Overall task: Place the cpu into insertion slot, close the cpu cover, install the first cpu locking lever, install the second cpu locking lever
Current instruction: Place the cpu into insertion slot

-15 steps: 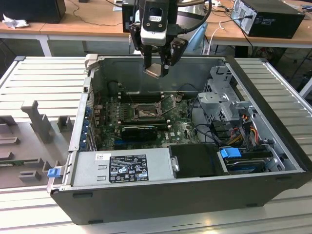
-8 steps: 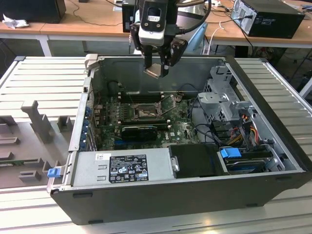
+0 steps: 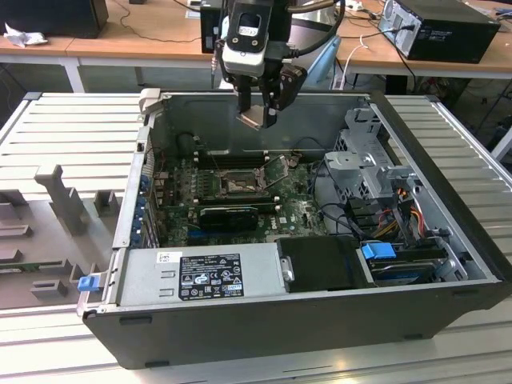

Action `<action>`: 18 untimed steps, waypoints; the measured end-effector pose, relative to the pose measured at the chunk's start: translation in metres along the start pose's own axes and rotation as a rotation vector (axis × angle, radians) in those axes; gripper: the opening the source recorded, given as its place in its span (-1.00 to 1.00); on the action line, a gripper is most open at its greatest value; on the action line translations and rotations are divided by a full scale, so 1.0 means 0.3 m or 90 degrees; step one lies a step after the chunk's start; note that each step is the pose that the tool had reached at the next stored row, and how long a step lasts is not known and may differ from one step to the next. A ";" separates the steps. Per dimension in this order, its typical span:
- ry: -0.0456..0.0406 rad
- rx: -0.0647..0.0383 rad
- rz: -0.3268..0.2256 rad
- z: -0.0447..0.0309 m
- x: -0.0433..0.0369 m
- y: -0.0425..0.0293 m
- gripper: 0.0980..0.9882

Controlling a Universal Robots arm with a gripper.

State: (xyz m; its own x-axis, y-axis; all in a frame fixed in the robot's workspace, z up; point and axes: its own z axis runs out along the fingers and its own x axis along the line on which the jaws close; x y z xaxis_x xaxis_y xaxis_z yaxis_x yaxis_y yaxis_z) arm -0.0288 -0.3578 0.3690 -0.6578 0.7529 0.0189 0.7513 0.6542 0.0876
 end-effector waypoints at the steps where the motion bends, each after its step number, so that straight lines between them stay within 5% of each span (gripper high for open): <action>1: -0.0008 0.000 0.009 0.000 0.000 0.000 -0.03; 18: -0.0086 -0.002 0.098 0.004 0.000 0.000 -0.03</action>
State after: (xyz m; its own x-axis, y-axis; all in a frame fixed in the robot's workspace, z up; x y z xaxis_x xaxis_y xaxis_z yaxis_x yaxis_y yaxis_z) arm -0.0288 -0.3578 0.3679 -0.5340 0.8453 0.0189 0.8430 0.5307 0.0876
